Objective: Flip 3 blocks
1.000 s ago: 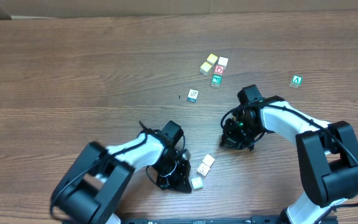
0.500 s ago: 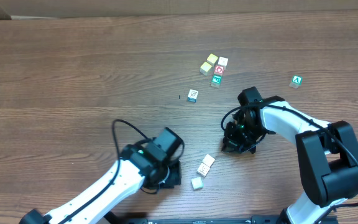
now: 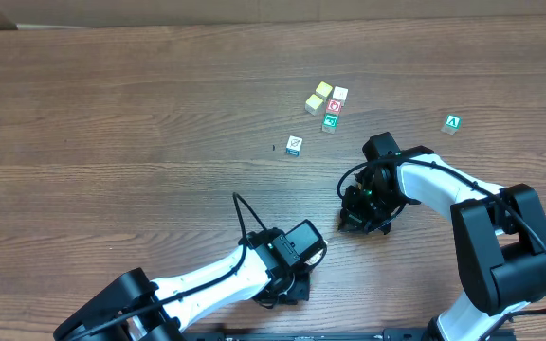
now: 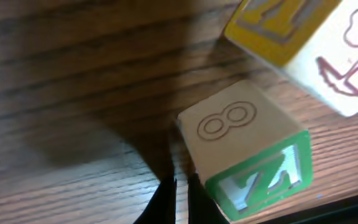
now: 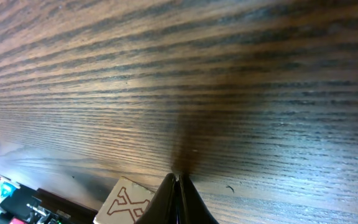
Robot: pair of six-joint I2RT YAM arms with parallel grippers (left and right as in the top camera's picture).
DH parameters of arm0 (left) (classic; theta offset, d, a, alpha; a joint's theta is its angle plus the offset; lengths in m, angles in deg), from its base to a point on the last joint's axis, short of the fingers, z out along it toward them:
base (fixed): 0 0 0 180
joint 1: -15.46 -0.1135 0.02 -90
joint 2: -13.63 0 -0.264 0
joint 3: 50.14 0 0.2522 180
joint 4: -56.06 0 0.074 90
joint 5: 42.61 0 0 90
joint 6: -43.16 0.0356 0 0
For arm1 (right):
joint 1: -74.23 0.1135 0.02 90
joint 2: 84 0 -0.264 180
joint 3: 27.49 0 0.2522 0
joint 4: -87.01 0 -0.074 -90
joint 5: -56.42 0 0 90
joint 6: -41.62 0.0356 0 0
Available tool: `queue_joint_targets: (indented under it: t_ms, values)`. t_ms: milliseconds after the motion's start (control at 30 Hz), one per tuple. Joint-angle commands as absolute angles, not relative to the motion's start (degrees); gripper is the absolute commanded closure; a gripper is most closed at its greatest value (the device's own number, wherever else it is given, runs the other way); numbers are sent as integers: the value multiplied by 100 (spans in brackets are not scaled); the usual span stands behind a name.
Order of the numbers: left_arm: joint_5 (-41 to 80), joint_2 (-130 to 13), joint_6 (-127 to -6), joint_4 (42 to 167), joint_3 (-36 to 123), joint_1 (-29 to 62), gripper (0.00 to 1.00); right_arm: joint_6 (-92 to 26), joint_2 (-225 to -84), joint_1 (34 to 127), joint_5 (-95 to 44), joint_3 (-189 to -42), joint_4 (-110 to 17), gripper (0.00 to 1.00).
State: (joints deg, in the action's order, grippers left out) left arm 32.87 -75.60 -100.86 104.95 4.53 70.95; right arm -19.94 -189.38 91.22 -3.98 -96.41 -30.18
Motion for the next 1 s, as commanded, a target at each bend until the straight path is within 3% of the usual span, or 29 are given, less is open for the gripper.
queue_joint_targets:
  t_ms: [0,167,533,967]
  values:
    - [3499,-7707,-10460,10384,385,7053,96,-2029,-19060,9164,-695,-9558,-3031,96]
    - [3661,-7707,-10584,9805,385,7018,96,-2026,-19060,9164,-693,-9558,-3068,96]
    - [4445,-7705,-11035,9920,385,6981,96,-2031,-19060,9175,-520,-9558,-2806,95]
    - [4664,-7703,-11028,9846,385,5477,96,-2138,-19060,9546,-837,-9241,-2134,96]
